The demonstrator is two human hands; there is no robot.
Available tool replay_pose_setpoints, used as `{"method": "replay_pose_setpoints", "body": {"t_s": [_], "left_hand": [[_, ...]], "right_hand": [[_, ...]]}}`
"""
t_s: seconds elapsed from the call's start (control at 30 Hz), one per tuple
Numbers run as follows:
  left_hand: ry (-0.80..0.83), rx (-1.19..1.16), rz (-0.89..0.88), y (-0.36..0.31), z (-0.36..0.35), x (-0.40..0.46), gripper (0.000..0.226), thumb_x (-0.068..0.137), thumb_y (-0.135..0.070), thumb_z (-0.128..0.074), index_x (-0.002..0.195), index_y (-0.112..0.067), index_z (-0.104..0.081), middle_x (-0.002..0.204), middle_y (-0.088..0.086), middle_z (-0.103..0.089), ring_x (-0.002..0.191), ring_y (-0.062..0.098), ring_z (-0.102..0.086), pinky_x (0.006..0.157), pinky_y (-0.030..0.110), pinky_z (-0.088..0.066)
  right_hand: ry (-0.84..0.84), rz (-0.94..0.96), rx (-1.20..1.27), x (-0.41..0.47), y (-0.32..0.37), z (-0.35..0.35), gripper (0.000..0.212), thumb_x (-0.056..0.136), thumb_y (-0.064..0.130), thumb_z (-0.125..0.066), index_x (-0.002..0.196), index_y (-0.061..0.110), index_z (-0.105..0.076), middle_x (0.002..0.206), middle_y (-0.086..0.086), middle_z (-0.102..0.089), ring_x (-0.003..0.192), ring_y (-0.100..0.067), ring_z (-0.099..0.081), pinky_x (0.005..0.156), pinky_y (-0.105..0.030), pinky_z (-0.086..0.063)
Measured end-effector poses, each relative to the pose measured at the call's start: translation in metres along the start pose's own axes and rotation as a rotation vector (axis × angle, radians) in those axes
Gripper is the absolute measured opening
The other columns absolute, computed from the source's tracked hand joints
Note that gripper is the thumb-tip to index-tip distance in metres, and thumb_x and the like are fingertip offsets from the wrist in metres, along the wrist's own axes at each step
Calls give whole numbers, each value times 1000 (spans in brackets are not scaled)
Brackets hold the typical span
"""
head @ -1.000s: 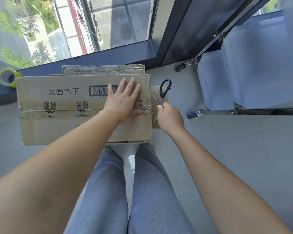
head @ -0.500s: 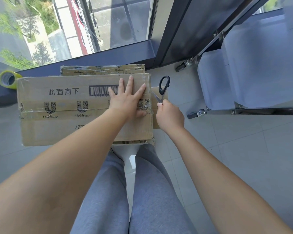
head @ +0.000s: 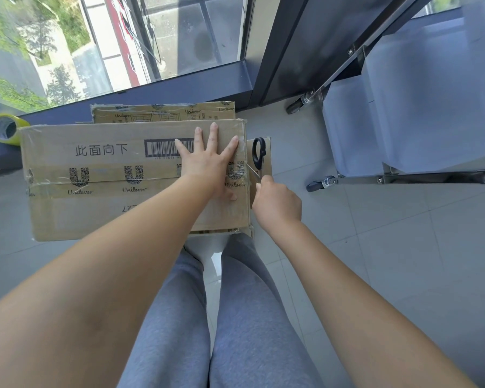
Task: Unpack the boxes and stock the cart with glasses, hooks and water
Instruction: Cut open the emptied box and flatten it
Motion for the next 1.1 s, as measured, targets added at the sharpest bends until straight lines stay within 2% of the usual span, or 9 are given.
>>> {"method": "replay_pose_setpoints", "body": {"t_s": [0.37, 0.5, 0.57, 0.63, 0.7, 0.77, 0.87, 0.97, 1.1], "left_hand": [[9, -12, 4, 0, 3, 0, 120, 68, -69, -64, 145, -35, 21, 154, 11, 25, 142, 42, 13, 107, 68, -6], [-9, -87, -2, -1, -2, -6, 116, 72, -63, -66, 148, -33, 17, 155, 11, 24, 142, 40, 14, 110, 62, -6], [-78, -193, 27, 3, -10, -16, 106, 76, -59, -65, 150, -30, 5, 157, 9, 15, 144, 34, 10, 113, 56, -9], [-189, -272, 50, 7, -19, -31, 87, 80, -57, -60, 148, -27, -14, 155, 10, -8, 143, 29, -7, 112, 49, -16], [-265, -301, 66, 4, -26, -43, 73, 79, -58, -58, 138, -22, -32, 141, 8, -31, 131, 28, -27, 106, 44, -24], [-251, -328, 107, -3, -33, -48, 73, 72, -63, -61, 128, -20, -40, 127, 5, -39, 119, 27, -35, 101, 42, -28], [-170, -345, 179, -4, -36, -44, 80, 63, -70, -65, 120, -20, -38, 121, 4, -39, 116, 26, -36, 101, 44, -31], [-136, -276, 192, 0, -33, -40, 83, 59, -74, -65, 116, -22, -35, 122, 6, -35, 119, 28, -32, 106, 52, -25], [-152, -219, 188, 7, -31, -43, 90, 59, -80, -58, 119, -19, -33, 124, 5, -33, 124, 26, -29, 109, 61, -14]], "right_hand": [[30, 2, -44, -34, -15, -24, 24, 102, 18, -27, 112, 7, -46, 104, -15, -65, 93, -33, -60, 62, -30, -29], [59, -15, 41, -55, -25, -43, 30, 104, 25, -25, 109, 6, -47, 101, -15, -64, 91, -33, -59, 62, -31, -29], [24, -45, 137, -54, -27, -42, 30, 103, 27, -27, 101, 6, -48, 99, -16, -64, 90, -34, -58, 61, -32, -29], [-26, -88, 254, -48, -27, -34, 26, 103, 27, -29, 89, 9, -42, 93, -17, -62, 86, -36, -56, 60, -33, -28], [-53, -100, 329, -39, -23, -25, 25, 102, 26, -30, 84, 11, -37, 90, -18, -60, 84, -37, -55, 60, -34, -29], [-61, -98, 358, -32, -18, -19, 25, 102, 26, -31, 83, 11, -37, 89, -17, -58, 83, -36, -53, 61, -34, -29], [-37, -110, 358, -25, -17, -19, 25, 102, 26, -31, 83, 10, -37, 89, -14, -56, 78, -33, -48, 62, -33, -30], [18, -104, 342, -24, -21, -29, 27, 102, 28, -30, 83, 10, -38, 89, -13, -55, 79, -31, -46, 64, -32, -31], [-2, -112, 417, -26, -23, -34, 35, 102, 27, -30, 69, 16, -30, 70, -1, -43, 73, -28, -42, 61, -32, -28]]}}
Point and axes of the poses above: each hand's wrist, its own x-axis towards the middle knuckle, its own z-axis out of the back of the hand, y = z × x, the point moved 8 cm from there along x, towards the middle knuckle
